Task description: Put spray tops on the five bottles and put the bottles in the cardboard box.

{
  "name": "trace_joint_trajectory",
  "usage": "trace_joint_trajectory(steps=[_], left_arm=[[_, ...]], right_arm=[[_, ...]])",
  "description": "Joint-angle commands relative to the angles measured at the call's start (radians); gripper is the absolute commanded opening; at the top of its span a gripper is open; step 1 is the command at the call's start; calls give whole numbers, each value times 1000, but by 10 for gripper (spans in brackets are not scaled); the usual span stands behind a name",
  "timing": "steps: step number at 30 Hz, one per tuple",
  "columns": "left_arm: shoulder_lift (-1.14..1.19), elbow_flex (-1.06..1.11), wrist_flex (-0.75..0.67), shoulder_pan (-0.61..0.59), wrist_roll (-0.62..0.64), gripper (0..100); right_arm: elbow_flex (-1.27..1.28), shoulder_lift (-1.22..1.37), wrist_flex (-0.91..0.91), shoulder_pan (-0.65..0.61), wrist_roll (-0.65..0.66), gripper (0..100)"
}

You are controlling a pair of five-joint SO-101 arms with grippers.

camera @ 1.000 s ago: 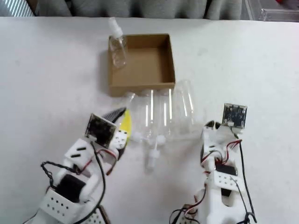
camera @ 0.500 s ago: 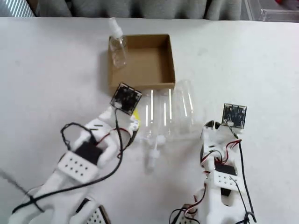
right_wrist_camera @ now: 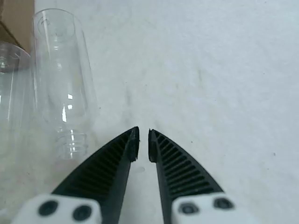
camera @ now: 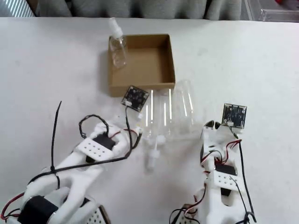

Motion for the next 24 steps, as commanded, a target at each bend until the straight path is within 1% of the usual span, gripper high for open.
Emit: trace_joint_trajectory(steps=[1,5,9,19,22,24], left_arm=[[7,-60,72,-13,12,20],[8,-60,130,-99,12,20],[12,-60,155,-226,12,20],[10,-89,147,-484,17,20],[4,-115,155,-516,23,20],[2,-117,155,-509,78,20]], right_arm=[[-2,-7,-21,4,12,17],[-2,-7,-21,4,12,17],[-2,-7,-21,4,12,17],[-2,-7,-21,2,12,17],[-2,-7,-21,2,12,17],[-2,-7,-21,2,12,17]])
